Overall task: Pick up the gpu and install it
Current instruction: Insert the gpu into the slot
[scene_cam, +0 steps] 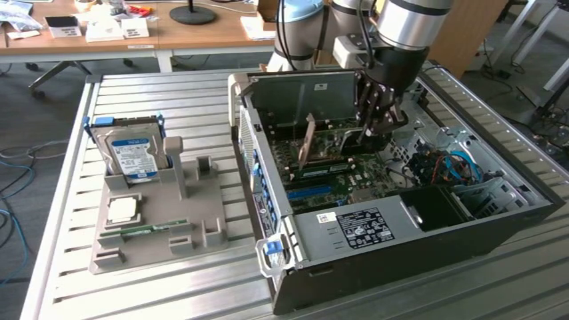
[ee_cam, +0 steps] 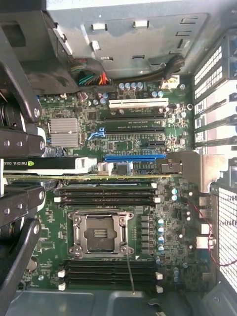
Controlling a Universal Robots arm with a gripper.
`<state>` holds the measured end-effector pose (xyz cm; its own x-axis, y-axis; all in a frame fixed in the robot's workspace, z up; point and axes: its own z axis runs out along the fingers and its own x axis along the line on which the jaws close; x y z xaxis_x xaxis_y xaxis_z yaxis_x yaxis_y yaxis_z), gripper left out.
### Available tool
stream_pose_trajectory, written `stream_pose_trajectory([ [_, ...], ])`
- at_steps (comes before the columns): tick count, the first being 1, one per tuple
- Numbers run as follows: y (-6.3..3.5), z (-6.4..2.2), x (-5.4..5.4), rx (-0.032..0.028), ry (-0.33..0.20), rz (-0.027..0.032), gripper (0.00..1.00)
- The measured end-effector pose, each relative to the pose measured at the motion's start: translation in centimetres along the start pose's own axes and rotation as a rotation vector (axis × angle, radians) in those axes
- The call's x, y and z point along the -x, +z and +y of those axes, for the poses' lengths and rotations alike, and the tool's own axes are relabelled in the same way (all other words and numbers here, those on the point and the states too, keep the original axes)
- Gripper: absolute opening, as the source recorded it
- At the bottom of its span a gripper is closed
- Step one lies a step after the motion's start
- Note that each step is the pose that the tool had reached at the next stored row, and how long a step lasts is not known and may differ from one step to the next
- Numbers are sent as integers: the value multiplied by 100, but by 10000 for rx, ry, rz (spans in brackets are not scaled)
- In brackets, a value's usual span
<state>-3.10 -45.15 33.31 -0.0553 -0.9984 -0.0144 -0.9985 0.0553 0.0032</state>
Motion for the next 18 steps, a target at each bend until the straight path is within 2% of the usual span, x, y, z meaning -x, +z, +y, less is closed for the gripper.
stream_pose_trajectory([
  [8,103,27,-5,-1,0,1,27],
  [18,200,100,-10,-20,0,-1,27],
])
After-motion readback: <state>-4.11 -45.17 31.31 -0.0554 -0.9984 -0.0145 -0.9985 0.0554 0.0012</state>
